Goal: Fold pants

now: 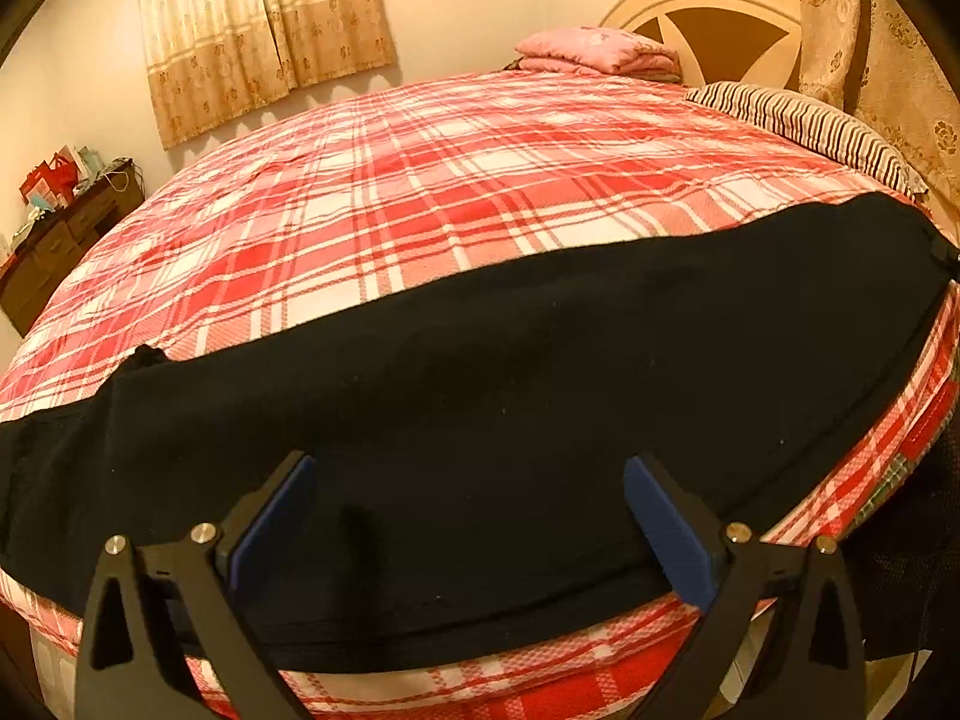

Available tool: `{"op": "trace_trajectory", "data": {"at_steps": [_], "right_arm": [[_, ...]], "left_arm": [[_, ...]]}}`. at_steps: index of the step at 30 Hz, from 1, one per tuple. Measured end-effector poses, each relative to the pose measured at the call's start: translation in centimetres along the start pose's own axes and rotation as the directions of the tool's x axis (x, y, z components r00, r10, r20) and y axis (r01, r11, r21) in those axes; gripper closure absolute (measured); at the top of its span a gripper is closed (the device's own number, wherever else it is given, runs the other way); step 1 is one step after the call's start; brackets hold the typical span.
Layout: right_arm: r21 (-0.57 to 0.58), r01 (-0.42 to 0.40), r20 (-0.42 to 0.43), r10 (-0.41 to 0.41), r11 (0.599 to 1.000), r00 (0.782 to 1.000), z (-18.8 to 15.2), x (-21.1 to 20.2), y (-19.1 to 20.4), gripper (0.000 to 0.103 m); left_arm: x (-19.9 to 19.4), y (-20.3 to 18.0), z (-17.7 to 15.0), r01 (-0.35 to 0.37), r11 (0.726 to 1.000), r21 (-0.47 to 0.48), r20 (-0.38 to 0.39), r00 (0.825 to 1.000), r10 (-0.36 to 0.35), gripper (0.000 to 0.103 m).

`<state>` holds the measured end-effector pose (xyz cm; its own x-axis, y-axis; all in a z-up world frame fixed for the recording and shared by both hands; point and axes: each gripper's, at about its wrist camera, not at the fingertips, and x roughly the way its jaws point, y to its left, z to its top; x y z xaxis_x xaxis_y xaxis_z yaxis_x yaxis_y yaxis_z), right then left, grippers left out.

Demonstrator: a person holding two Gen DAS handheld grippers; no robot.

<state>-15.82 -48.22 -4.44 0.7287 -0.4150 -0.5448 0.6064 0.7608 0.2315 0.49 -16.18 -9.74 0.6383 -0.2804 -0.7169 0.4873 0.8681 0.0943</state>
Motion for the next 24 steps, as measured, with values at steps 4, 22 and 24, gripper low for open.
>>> {"op": "trace_trajectory", "data": {"at_steps": [4, 22, 24], "right_arm": [[-0.008, -0.005, 0.004, 0.005, 1.0, 1.0, 0.0, 0.0, 0.3, 0.07], [0.0, -0.029, 0.071, 0.029, 1.0, 0.997, -0.3, -2.2, 1.0, 0.083], [-0.003, -0.038, 0.049, 0.038, 0.999, 0.998, -0.3, -1.7, 1.2, 0.067]], "left_arm": [[-0.1, 0.1, 0.1, 0.001, 1.0, -0.002, 0.005, 1.0, -0.001, 0.0], [-0.1, 0.4, -0.1, 0.005, 1.0, -0.014, -0.001, 1.0, -0.005, 0.0], [-0.1, 0.4, -0.1, 0.004, 1.0, -0.015, -0.001, 1.0, -0.004, 0.0]]}}
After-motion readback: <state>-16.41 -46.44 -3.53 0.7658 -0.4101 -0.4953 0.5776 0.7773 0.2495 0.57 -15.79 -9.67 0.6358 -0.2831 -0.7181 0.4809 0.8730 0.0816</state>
